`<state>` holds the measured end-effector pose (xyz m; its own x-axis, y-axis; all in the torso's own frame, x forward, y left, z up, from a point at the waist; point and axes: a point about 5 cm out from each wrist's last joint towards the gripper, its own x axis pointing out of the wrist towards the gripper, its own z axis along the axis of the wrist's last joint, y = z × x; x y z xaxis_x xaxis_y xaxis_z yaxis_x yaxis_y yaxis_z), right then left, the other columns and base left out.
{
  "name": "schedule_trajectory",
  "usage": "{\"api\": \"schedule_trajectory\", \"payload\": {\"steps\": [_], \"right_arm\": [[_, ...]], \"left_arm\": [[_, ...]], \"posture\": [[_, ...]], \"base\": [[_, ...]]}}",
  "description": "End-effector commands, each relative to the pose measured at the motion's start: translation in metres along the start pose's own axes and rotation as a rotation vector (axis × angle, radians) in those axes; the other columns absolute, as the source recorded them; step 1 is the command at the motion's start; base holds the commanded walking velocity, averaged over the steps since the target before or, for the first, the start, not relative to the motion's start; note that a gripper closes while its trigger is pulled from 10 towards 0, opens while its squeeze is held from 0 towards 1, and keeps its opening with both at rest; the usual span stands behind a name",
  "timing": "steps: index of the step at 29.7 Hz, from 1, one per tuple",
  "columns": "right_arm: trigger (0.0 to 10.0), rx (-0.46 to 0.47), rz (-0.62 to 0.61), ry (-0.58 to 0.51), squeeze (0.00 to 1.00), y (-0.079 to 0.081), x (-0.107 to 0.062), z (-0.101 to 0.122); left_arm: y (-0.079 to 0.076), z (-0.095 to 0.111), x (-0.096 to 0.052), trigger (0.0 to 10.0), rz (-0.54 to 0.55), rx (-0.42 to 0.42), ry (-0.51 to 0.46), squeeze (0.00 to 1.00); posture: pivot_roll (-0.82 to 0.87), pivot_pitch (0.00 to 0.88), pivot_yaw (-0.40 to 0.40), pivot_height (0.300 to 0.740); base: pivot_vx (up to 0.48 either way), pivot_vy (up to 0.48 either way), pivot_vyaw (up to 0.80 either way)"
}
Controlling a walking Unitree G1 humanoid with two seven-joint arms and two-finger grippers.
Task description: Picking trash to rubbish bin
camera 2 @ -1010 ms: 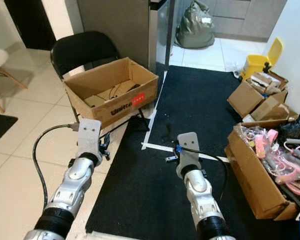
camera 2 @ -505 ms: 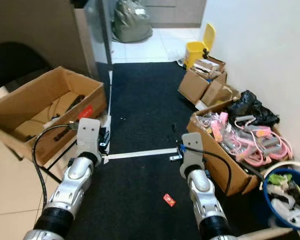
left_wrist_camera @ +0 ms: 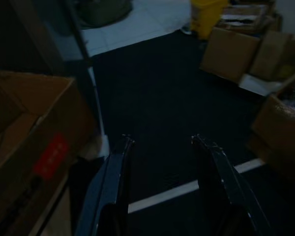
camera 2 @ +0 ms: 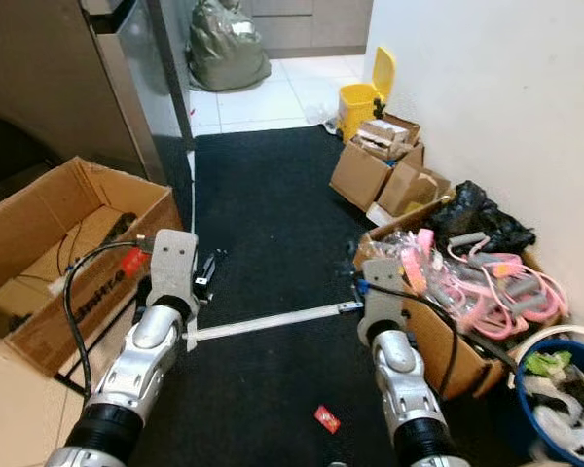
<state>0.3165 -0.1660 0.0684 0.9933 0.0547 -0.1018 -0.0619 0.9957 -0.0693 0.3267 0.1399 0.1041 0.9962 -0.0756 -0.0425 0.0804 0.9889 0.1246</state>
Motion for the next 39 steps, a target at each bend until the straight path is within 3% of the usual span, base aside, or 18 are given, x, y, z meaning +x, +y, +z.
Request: {"api": "schedule_trajectory", "payload": {"steps": [1,15,39], "right_arm": [[10.0,0.012,-0.011,0.025,0.00,-0.0014,-0.0017,-0.0052],[10.0,0.013,-0.029,0.044,0.00,-0.0017,-0.0016,-0.0080],[10.0,0.002,-0.025,0.043,0.00,0.0005,-0.0034,-0.0104]], "left_arm": [[-0.0017,-0.0046,-0.0015,10.0,-0.010,0.001,0.019,0.00],[-0.0009,-0.0044,-0.0010,10.0,-0.013,0.005,0.021,0.00],[-0.0020,-0.0051,-0.0022,10.0,-0.028,0.010,0.025,0.00]], "posture": [[-0.01,0.094,0.005,0.740],[-0.01,0.092,0.007,0.740],[0.00,0.095,0.012,0.740]], "base": [[0.341,0.000,0.00],[0.343,0.000,-0.76],[0.339,0.000,0.00]]}}
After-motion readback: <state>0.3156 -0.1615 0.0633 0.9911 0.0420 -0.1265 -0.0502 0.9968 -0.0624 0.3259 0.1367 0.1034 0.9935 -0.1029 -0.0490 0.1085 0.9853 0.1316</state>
